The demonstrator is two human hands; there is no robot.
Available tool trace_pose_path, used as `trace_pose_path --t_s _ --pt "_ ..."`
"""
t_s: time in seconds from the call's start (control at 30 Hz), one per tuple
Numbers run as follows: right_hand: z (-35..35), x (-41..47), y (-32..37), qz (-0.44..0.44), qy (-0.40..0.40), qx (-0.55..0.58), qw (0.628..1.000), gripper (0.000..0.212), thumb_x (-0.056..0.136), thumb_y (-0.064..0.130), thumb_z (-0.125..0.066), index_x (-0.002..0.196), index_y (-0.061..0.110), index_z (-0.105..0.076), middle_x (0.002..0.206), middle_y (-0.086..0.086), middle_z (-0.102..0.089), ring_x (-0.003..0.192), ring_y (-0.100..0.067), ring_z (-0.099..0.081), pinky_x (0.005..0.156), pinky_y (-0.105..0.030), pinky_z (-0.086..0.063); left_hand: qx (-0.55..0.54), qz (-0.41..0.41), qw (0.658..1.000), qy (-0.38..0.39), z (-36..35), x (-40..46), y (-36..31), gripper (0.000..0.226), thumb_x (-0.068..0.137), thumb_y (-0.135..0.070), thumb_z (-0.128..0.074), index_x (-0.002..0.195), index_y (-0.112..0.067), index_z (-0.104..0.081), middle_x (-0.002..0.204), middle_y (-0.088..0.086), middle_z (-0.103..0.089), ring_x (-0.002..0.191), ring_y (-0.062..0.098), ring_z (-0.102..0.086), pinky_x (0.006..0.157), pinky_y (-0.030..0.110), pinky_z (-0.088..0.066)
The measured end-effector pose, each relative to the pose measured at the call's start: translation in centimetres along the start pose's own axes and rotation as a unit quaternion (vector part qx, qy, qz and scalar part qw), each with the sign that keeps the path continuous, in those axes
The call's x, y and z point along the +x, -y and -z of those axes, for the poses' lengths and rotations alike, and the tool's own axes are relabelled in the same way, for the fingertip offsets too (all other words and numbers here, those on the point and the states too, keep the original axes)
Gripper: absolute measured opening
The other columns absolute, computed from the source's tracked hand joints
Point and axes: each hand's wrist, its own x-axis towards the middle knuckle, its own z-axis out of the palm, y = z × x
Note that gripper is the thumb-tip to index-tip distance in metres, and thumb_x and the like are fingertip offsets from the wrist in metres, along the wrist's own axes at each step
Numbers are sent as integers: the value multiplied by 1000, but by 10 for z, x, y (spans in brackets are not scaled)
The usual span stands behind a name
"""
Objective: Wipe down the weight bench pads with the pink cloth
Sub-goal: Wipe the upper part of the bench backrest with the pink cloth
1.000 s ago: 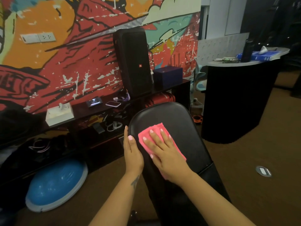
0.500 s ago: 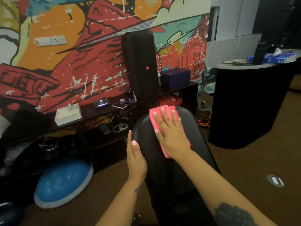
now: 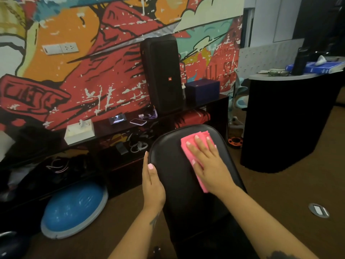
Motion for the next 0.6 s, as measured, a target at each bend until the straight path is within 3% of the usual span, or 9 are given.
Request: trace_pose_path --t_s 0.2,0.37,0.43,0.6 --pt "13 49 11 -65 -9 -20 998 54 97 28 -35 146 36 -14 157 7 -4 144 -26 8 115 -45 1 6 6 1000 -4 0 -1 -5 60 93 -51 -21 150 -33 -24 154 -8 -31 137 6 -31 105 23 -29" --pt "7 42 27 32 14 -18 999 55 90 38 -20 145 35 -20 156 10 -8 144 -25 8 115 -44 7 6 3 1000 -10 -2 -2 -6 59 93 -50 -21 150 -32 -25 153 -8 -32 136 4 -32 106 23 -29" --pt "3 25 18 73 15 -11 997 54 91 35 -23 145 36 -21 155 13 -6 144 -19 9 113 -39 11 2 5 1000 -13 -2 -3 -6 58 93 -50 -22 149 -34 -26 152 -9 -33 135 4 -33 106 23 -30" --pt "2 -10 -21 46 -19 -6 999 53 91 31 -34 143 32 -25 153 11 -17 144 -19 -1 114 -49 -6 5 9 1000 -12 -2 -1 -6 57 94 -51 -22 149 -36 -25 153 -10 -33 137 6 -33 109 26 -30"
